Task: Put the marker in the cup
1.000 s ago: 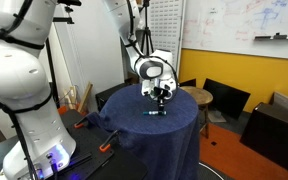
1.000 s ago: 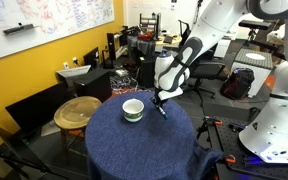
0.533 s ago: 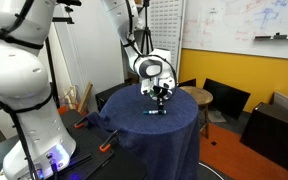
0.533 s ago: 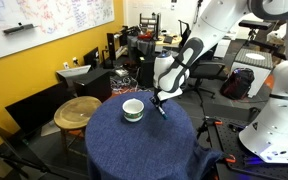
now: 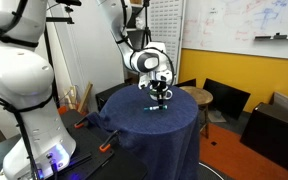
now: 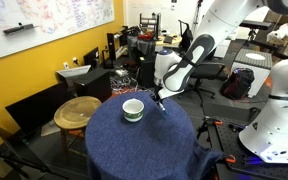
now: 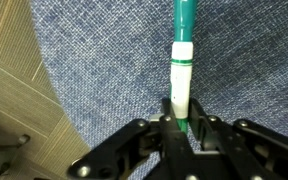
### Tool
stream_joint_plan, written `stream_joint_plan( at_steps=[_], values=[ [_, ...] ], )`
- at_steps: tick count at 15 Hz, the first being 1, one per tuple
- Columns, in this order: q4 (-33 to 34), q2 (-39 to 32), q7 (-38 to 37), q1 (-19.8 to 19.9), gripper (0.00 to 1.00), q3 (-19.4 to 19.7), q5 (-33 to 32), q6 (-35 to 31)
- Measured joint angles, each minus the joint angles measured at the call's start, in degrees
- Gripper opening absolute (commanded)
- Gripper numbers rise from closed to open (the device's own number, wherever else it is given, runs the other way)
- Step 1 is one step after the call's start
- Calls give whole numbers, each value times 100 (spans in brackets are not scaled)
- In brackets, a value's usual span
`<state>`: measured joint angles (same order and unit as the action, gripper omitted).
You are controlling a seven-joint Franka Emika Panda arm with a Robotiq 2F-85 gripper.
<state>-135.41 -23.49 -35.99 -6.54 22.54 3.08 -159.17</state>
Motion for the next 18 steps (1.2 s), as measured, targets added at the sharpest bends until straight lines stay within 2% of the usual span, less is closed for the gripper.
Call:
stream_joint_plan(
  at_steps=[5, 10, 18],
  values=[
    [-192, 319, -861, -477, 5, 474, -1076, -44],
    [-215, 543, -2049, -868, 5, 866, -2547, -49],
    [-160, 865, -4195, -1085, 5, 949, -5077, -48]
  ],
)
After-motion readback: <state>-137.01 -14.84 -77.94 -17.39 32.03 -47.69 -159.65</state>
